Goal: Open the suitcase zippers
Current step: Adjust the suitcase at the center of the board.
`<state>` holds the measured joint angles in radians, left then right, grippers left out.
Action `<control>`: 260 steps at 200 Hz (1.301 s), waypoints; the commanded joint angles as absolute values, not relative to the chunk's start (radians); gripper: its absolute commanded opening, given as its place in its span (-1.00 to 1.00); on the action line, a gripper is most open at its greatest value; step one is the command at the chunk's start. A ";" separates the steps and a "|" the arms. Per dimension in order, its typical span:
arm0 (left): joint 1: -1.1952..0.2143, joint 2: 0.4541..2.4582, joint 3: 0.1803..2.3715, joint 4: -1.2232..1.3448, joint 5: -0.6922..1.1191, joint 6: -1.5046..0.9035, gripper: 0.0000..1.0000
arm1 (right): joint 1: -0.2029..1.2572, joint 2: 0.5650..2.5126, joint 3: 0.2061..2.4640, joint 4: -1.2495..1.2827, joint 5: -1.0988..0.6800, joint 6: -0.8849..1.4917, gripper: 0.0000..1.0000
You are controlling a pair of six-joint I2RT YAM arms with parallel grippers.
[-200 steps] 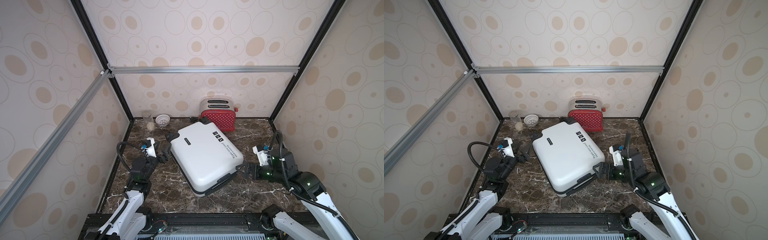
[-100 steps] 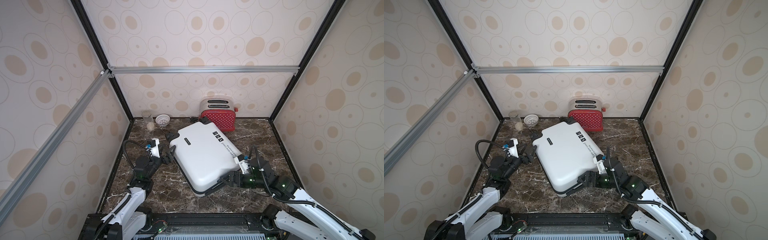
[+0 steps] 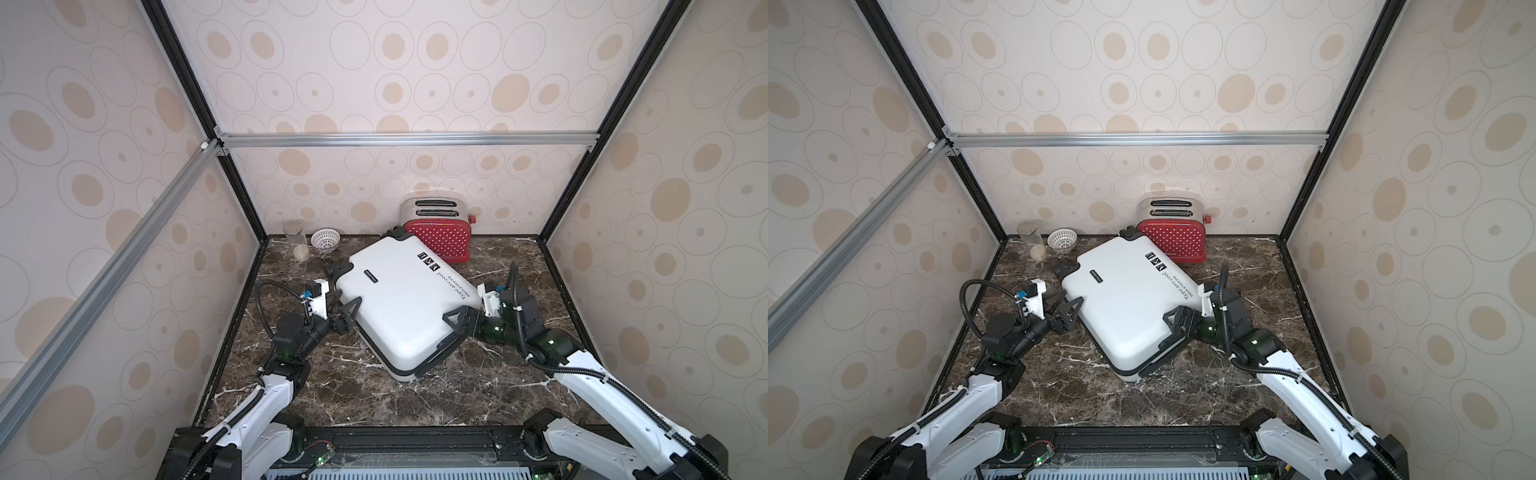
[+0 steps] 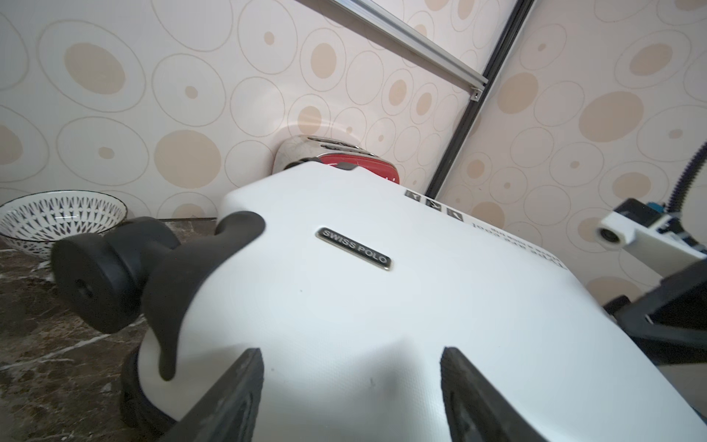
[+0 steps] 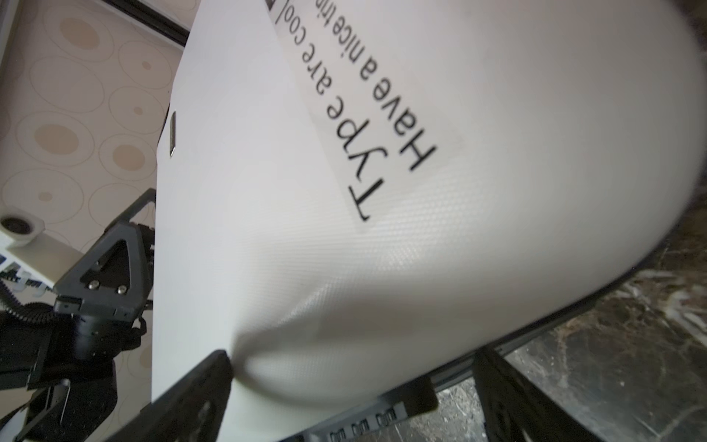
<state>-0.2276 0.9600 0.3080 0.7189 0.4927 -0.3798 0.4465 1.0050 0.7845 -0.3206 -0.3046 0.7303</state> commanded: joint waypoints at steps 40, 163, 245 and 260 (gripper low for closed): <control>-0.272 0.992 0.306 0.739 0.461 -0.367 0.43 | 0.309 1.168 0.880 -0.137 -0.312 0.600 0.99; -0.046 1.349 0.960 0.145 0.446 -0.510 0.57 | 0.567 0.867 0.826 -0.498 -0.194 0.689 0.98; 0.021 1.798 1.546 -0.350 0.672 -0.164 0.45 | 0.699 0.948 0.656 -0.172 -0.234 0.867 1.00; 0.022 1.877 1.639 -0.478 0.684 -0.068 0.43 | 0.699 0.962 0.648 -0.153 -0.217 0.868 0.99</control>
